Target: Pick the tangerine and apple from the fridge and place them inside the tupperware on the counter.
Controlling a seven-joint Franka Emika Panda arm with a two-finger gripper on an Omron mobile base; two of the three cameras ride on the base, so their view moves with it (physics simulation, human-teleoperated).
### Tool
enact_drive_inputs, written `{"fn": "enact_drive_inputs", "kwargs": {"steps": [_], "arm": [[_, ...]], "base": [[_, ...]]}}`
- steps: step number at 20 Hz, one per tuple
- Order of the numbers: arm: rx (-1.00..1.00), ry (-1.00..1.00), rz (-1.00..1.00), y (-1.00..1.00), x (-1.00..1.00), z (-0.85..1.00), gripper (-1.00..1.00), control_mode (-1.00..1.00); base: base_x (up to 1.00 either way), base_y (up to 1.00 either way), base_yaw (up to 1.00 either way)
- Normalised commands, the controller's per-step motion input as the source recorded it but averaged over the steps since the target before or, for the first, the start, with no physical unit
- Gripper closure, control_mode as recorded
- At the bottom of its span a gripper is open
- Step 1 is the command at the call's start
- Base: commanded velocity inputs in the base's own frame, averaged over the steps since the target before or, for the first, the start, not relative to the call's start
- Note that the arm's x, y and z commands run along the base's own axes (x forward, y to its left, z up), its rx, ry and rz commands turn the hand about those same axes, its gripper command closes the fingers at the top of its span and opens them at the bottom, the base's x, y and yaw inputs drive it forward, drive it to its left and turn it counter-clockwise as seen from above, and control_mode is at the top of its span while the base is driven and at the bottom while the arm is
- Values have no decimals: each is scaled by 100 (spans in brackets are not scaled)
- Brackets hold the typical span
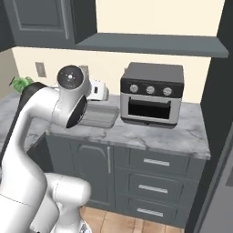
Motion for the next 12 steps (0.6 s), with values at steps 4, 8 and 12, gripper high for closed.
{"fn": "enact_drive_inputs", "kwargs": {"steps": [4,8,12], "arm": [[0,0,0,0,0,0,100,100],[0,0,0,0,0,0,100,100],[0,0,0,0,0,0,100,100]], "base": [[47,20,0],[43,-1,0],[53,11,0]]}}
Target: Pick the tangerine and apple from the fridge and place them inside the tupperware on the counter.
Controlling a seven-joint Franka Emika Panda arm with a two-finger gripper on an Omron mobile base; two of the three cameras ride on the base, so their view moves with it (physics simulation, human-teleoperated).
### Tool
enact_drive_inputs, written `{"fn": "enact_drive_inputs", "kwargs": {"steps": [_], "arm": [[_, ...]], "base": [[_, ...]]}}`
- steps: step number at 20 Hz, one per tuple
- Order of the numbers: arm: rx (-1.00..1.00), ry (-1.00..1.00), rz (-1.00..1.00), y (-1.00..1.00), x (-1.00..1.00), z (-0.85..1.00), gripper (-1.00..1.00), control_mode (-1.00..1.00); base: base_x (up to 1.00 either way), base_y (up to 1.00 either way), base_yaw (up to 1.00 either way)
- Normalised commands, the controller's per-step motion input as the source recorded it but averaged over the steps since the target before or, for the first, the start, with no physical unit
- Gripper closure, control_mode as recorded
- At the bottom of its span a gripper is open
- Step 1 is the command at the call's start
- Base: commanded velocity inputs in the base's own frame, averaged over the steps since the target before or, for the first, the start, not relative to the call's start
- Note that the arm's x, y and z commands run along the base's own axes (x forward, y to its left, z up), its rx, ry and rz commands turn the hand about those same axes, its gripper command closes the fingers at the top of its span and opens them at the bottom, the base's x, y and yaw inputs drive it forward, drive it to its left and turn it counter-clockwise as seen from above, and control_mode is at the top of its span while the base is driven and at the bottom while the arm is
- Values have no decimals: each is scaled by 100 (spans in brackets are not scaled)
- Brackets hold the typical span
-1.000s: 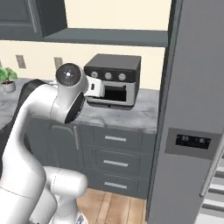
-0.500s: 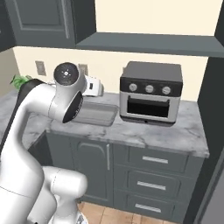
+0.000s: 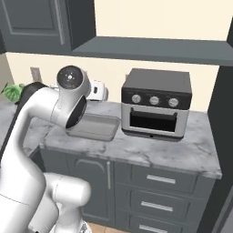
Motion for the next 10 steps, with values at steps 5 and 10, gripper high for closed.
{"fn": "enact_drive_inputs", "kwargs": {"steps": [5,10], "arm": [[0,0,0,0,0,0,100,100],[-2,0,0,7,8,-12,100,-100]], "base": [[45,23,0],[23,24,0]]}}
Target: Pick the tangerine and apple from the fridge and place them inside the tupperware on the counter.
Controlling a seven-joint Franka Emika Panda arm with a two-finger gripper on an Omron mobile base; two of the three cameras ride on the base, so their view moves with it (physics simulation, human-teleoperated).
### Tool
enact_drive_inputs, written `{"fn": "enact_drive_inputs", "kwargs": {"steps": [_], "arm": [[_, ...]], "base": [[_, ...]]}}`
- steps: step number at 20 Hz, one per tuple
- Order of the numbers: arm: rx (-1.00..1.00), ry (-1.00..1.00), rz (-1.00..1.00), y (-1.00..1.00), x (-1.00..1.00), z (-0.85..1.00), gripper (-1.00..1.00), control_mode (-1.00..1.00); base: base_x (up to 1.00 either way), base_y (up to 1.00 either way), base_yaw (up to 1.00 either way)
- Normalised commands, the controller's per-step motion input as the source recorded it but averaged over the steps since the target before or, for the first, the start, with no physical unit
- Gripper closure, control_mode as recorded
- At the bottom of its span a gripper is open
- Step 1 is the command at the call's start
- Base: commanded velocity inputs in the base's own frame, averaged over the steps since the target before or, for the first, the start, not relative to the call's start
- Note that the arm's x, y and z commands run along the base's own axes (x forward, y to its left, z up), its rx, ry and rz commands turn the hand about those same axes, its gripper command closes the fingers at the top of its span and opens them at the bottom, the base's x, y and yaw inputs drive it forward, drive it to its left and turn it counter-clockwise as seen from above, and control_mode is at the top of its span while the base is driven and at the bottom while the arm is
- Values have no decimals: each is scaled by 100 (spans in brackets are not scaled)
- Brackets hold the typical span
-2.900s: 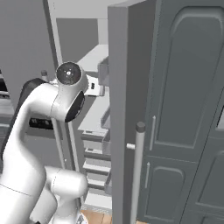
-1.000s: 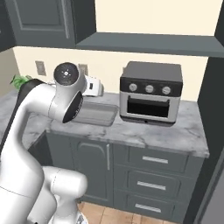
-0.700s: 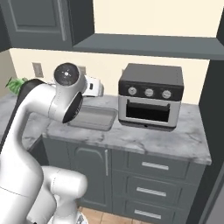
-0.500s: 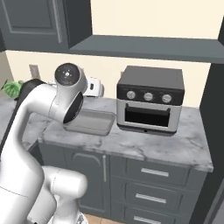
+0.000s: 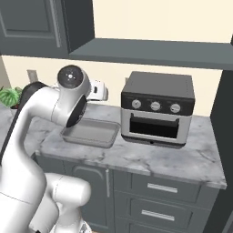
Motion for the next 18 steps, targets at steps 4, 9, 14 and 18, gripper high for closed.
{"fn": "enact_drive_inputs", "kwargs": {"steps": [4,9,14,18], "arm": [[-11,0,0,40,45,-72,100,-100],[-10,8,0,33,55,-79,100,-100],[-6,13,0,37,64,-84,100,-100],[-3,14,0,38,65,-73,100,-100]], "base": [[0,0,0],[0,0,0],[0,0,0],[0,0,0]]}}
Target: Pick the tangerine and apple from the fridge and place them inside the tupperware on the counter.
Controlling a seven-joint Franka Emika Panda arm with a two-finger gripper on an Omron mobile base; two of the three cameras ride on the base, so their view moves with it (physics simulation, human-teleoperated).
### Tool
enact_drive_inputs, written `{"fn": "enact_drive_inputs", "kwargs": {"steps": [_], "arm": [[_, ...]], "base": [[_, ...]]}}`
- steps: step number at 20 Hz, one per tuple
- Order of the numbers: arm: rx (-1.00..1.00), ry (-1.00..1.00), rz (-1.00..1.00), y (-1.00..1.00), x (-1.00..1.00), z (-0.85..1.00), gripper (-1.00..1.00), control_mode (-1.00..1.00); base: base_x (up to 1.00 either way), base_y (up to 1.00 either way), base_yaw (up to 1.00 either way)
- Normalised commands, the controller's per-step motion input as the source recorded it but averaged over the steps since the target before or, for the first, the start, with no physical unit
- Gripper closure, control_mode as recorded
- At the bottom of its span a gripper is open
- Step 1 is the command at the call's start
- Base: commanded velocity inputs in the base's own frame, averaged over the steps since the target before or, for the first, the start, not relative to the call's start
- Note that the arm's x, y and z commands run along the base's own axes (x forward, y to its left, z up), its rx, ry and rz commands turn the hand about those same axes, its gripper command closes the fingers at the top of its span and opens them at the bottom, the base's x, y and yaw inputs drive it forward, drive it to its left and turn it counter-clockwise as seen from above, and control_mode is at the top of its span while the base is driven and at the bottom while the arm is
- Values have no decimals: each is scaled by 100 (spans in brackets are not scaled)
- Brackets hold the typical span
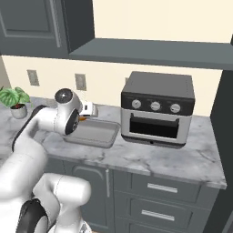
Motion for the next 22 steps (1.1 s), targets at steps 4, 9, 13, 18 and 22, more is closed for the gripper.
{"fn": "enact_drive_inputs", "kwargs": {"steps": [4,9,13,18,22], "arm": [[-1,15,0,42,59,-61,100,-100],[-1,14,0,40,58,-55,100,-100],[0,6,0,21,55,-48,100,-100],[0,0,0,0,46,-24,100,-100],[0,0,0,0,38,-25,100,-100]], "base": [[0,0,0],[0,0,0],[0,0,0],[0,0,0],[0,0,0]]}}
